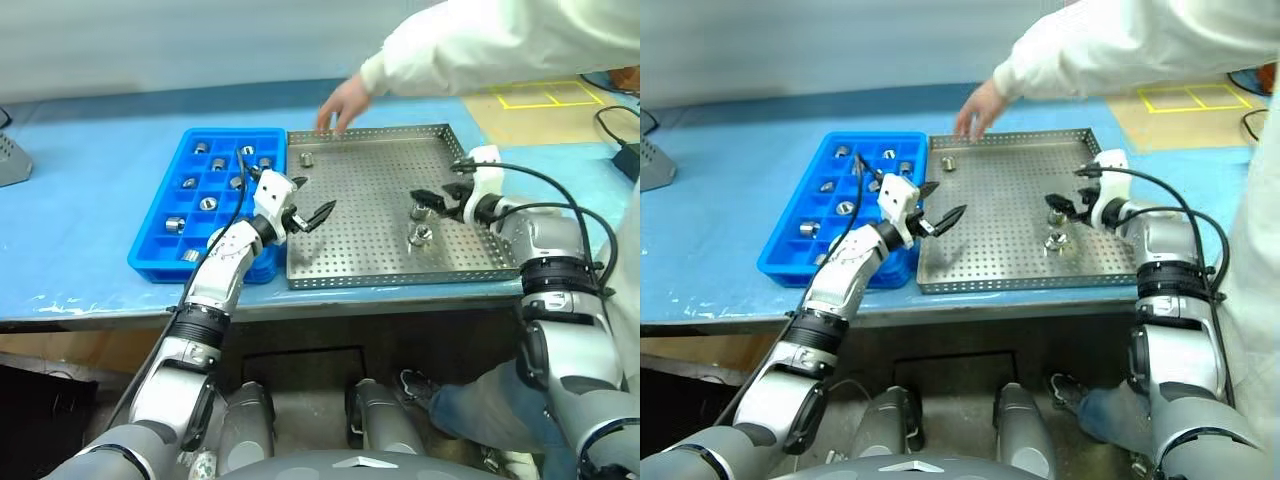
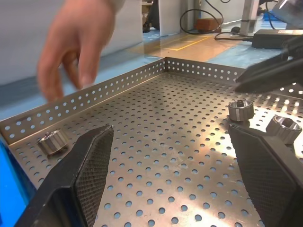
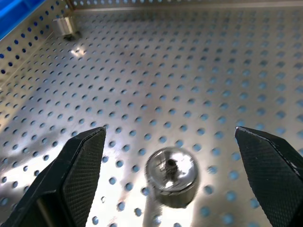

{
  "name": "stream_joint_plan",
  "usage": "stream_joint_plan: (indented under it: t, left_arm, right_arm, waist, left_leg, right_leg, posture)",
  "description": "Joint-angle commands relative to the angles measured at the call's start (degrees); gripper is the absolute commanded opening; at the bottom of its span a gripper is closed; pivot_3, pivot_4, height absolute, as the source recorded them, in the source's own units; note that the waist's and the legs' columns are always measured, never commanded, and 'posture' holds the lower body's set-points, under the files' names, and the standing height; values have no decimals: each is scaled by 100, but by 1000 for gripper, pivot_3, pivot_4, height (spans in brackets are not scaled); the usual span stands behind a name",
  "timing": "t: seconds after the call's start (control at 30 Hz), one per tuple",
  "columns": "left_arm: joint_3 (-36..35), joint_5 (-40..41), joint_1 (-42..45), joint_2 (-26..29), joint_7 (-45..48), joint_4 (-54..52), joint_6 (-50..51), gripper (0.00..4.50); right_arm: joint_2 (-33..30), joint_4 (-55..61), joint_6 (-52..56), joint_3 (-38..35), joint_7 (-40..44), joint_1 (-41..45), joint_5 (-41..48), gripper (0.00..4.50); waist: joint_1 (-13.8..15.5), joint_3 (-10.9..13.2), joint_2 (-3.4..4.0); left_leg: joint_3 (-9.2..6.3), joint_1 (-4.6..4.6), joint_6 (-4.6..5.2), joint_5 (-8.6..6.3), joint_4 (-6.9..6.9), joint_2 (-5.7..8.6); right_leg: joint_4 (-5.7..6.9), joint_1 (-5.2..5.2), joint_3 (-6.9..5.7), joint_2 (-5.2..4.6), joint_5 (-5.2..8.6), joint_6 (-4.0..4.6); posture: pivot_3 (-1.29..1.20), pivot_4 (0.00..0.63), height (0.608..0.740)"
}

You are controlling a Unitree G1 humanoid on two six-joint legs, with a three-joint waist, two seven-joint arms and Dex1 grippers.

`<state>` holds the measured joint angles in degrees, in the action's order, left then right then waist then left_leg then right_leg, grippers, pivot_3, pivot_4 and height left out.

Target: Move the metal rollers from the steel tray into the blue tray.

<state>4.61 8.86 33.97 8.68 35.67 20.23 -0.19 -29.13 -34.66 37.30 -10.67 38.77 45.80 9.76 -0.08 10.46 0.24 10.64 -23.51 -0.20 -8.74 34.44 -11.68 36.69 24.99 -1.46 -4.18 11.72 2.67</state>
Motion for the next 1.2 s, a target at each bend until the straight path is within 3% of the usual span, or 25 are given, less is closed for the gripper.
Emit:
stream_joint_plan:
  t: [0.03, 0.2, 0.47, 0.73, 0.77, 1.2]
  left_arm:
    - [4, 12, 123, -1, 70, -31, -150, 4086]
    - [25, -11, 49, 36, 87, -138, -91, 4086]
    - [-5, -5, -117, 177, 50, -338, 17, 4086]
    - [-15, -11, -378, 236, -43, -689, 192, 4135]
    - [-21, -10, -405, 253, -58, -727, 210, 4135]
    - [-211, 2, -588, 549, -257, -1051, 328, 4135]
  right_arm:
    - [27, 258, 195, -173, -348, 5, 167, 4500]
    - [37, -182, 98, -124, -739, 38, 72, 4500]
    - [313, -444, -75, 77, -621, 58, 131, 4500]
    - [432, -966, -765, 99, -736, 301, 11, 1822]
    - [425, -1048, -840, 97, -732, 340, 5, 1657]
    - [682, -1107, -1557, 226, 198, 798, 195, 1656]
  waist:
    - [-11, 0, 0]
    - [-31, -1, -1]
    - [-77, -1, -2]
    - [-70, -2, -2]
    - [-68, -2, -2]
    - [-67, -1, -3]
  left_leg:
    - [0, -1, 0, 0, 0, 1]
    - [0, -2, 1, 0, -4, 1]
    - [3, 1, 1, 0, -14, 0]
    - [6, 8, -1, 0, -18, -6]
    - [7, 8, -1, 0, -19, -6]
    - [11, 1, -1, 0, -31, -9]
  right_leg:
    - [0, 0, 1, -1, 0, 0]
    - [-5, -1, 1, -1, 0, 0]
    - [-12, -1, 0, 0, 0, 0]
    - [-12, -3, 1, -1, 0, 0]
    - [-13, -3, 1, -1, 0, 0]
    - [-16, 11, 1, -1, 0, 1]
  posture:
    - [-363, 150, 740]
    - [-346, 150, 740]
    - [-315, 150, 740]
    - [-276, 150, 740]
    - [-268, 150, 740]
    - [-195, 150, 740]
